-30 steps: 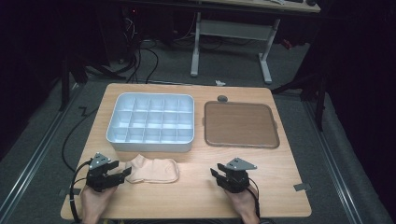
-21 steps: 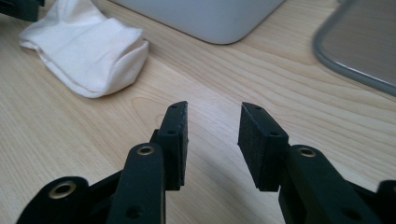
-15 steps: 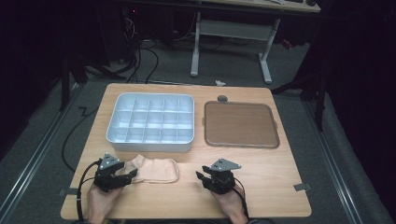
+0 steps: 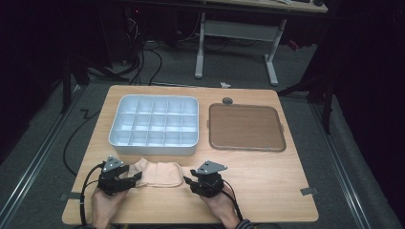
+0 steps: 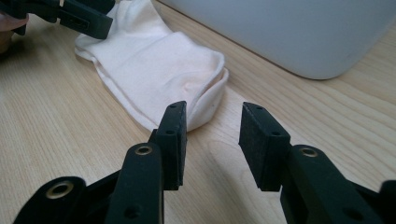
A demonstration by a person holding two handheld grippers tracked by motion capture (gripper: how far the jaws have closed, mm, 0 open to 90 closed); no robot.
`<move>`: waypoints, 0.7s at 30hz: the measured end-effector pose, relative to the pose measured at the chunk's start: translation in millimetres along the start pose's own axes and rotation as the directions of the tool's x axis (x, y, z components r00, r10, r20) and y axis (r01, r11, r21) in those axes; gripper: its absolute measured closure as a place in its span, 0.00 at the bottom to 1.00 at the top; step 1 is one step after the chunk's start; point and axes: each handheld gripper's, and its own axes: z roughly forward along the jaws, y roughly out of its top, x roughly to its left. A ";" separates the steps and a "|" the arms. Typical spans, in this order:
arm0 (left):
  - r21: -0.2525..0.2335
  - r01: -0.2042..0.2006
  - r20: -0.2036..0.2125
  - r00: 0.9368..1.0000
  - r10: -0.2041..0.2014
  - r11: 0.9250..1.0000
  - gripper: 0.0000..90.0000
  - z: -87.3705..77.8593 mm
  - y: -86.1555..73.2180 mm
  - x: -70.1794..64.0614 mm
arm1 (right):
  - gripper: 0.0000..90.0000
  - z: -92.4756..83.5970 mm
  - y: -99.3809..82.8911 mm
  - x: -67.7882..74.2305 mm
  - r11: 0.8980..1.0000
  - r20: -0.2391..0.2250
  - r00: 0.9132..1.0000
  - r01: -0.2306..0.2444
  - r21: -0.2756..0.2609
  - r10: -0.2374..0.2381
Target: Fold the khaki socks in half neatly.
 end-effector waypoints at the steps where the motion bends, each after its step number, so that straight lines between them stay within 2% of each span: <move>1: 0.002 -0.005 -0.006 1.000 0.005 1.000 0.41 0.7 -0.1 -0.3 | 0.69 1.7 0.4 0.4 1.000 -0.003 1.000 -0.002 0.002 0.002; 8: 0.007 -0.014 -0.013 1.000 0.014 1.000 0.41 3.7 0.0 -1.4 | 0.67 10.9 4.6 4.0 1.000 -0.013 1.000 -0.008 0.004 0.008; 14: 0.007 -0.018 -0.013 1.000 0.018 1.000 0.42 3.7 -0.1 -1.3 | 0.66 21.6 6.1 5.2 1.000 0.004 1.000 -0.008 0.026 0.007; 17: 0.006 -0.019 -0.016 1.000 0.019 1.000 0.44 3.7 -0.2 -1.3 | 0.69 24.8 5.1 5.0 0.999 0.018 1.000 -0.011 0.046 0.010; 21: 0.003 -0.024 -0.019 1.000 0.024 1.000 0.46 3.6 -0.6 -1.1 | 0.75 25.7 4.8 6.0 0.999 0.030 1.000 -0.001 0.038 0.000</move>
